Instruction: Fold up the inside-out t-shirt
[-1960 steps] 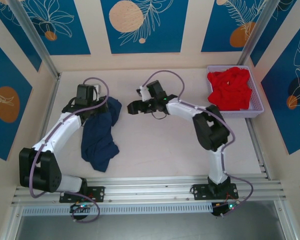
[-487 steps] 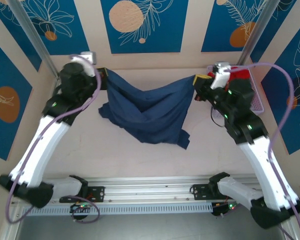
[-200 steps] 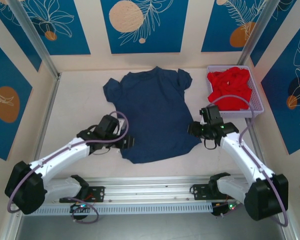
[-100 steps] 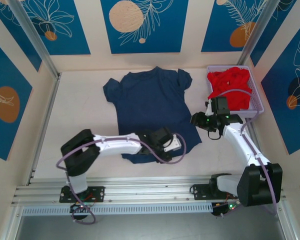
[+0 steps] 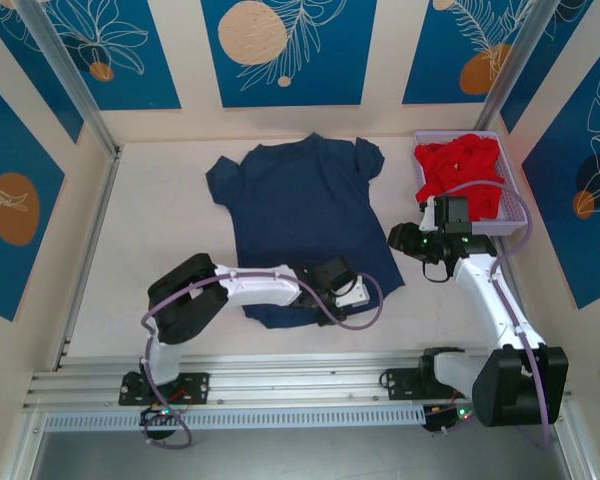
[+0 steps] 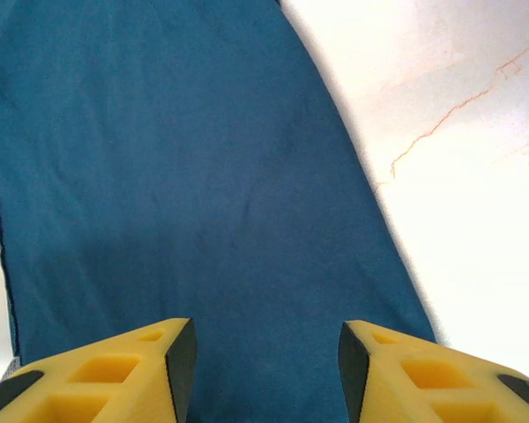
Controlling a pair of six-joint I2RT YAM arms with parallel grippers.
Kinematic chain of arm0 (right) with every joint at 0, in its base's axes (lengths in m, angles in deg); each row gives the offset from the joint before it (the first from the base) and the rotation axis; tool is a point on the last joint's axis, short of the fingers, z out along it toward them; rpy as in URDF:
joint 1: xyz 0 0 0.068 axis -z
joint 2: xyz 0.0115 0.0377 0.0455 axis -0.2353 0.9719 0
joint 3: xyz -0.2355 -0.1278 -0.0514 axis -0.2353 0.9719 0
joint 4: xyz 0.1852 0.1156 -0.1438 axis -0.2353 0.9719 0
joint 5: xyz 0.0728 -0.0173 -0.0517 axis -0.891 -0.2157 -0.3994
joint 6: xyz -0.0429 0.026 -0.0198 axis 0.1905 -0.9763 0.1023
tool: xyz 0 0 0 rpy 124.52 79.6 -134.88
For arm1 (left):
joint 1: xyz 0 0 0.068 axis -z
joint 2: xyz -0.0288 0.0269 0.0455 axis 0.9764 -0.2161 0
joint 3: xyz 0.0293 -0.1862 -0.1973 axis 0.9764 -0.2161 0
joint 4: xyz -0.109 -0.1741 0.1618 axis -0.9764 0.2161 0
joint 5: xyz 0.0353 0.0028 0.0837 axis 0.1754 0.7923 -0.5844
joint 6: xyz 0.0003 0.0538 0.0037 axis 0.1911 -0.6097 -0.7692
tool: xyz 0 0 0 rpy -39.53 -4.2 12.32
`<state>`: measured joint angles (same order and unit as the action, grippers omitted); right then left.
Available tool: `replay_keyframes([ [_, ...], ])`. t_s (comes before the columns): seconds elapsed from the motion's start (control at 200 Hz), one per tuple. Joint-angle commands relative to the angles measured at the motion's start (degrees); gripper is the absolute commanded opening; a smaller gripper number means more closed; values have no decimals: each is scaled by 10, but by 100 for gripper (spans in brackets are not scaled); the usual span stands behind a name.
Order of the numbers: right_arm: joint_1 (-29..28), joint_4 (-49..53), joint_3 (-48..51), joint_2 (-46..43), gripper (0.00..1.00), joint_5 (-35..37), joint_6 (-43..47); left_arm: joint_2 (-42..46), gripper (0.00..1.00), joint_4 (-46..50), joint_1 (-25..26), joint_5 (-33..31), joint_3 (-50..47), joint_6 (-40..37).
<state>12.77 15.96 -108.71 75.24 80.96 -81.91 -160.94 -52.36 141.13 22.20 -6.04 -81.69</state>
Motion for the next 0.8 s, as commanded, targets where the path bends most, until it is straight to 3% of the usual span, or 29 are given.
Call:
replay_keyframes([
  [0.0, 2, 9, 4, -21, 48, -23, 4, -31, 17, 26, -9, -5, -11, -1],
  [0.12, 1, 10, 4, -35, 49, -24, -1, -20, 0, 16, -19, 8, -10, 13],
  [0.25, -6, 10, 10, -56, 49, -21, -1, 26, 0, -7, -40, 45, -9, 47],
  [0.545, -71, -46, 54, -100, 54, -46, 18, 105, 0, -32, -139, 216, 0, 139],
  [0.795, -164, -98, 79, -104, 54, -60, 58, 128, 0, -19, -199, 235, 14, 186],
])
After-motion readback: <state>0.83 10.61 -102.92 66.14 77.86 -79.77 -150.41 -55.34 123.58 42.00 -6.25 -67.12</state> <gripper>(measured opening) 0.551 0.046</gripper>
